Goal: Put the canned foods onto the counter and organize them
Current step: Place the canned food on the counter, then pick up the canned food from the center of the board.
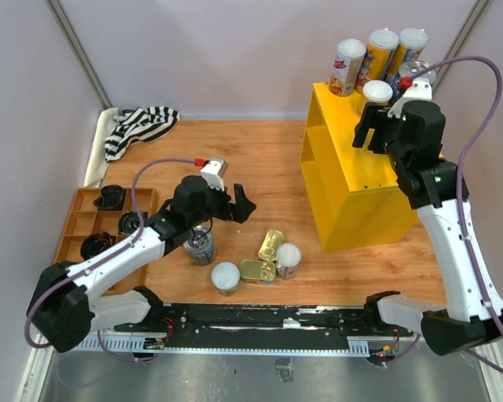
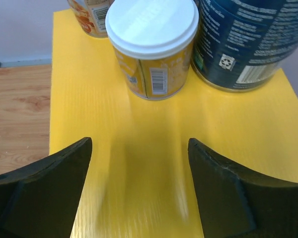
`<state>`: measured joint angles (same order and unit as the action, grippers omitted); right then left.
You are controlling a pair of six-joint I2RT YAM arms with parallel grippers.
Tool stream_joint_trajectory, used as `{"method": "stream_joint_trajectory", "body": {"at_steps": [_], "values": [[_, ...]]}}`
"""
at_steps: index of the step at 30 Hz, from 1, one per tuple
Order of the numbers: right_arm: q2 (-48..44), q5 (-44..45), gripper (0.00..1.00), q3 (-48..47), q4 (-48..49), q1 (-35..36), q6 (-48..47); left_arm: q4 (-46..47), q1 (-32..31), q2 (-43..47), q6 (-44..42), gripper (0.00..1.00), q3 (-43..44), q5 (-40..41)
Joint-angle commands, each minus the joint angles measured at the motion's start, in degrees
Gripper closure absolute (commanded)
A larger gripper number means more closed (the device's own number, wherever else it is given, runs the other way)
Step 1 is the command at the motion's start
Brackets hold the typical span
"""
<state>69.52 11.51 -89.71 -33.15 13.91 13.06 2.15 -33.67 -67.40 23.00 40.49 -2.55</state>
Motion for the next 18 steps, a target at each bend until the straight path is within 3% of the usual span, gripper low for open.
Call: {"method": "stream_joint_trajectory", "body": {"at_steps": [1,6,18], "values": [[-6.8,-1.7,0.20,3.8,5.9,0.9,-0.7,6.1,-6.5,6.2,-8.9,0.00,0.3,-2.6],[-11.1,0.3,0.12,6.5,5.8,0.9,-1.5,11.6,-15.9,9.7,-18.0,0.00,-3.5,-8.8],[-15.2,0.0,0.10,8.1,4.4,0.9,-2.0,13.2,-24.7,-2.9,-24.8,0.00,-2.8,-14.0]]}}
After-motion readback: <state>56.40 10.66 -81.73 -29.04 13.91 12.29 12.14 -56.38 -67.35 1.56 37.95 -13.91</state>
